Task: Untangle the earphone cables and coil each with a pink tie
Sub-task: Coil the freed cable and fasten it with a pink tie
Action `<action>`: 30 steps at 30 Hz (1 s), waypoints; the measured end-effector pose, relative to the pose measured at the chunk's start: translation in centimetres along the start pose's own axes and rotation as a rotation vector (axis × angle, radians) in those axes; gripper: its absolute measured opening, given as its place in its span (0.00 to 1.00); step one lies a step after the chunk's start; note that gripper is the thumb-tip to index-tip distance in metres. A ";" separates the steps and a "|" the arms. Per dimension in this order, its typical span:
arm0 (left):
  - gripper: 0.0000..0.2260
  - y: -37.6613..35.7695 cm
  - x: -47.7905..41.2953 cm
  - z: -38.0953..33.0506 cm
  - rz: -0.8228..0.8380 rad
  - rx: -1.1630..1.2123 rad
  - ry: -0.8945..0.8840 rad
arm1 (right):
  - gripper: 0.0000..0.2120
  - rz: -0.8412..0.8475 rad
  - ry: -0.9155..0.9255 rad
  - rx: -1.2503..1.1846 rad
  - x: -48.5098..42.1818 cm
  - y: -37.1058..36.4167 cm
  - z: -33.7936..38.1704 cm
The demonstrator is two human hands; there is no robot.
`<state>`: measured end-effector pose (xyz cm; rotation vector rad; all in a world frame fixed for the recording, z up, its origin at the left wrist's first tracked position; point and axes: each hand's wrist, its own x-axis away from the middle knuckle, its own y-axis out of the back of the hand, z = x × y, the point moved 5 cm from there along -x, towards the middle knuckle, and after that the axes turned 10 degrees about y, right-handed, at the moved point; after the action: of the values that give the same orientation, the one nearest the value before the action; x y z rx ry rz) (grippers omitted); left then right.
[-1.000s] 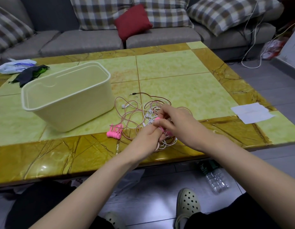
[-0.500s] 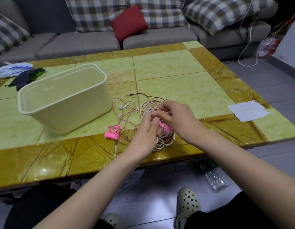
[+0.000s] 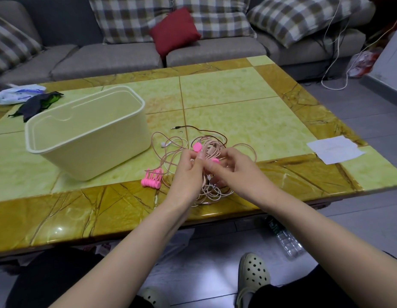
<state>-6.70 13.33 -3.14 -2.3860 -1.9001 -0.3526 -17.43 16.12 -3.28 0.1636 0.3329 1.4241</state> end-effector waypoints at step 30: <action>0.10 1.1 0.5 0.5 0.276 -0.122 -0.041 | 0.11 0.157 -0.153 -0.249 0.5 0.5 -0.9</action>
<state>-5.50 13.63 -3.39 -2.7079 -1.5738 -0.4115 -18.14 16.64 -4.00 0.0966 0.0155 1.5848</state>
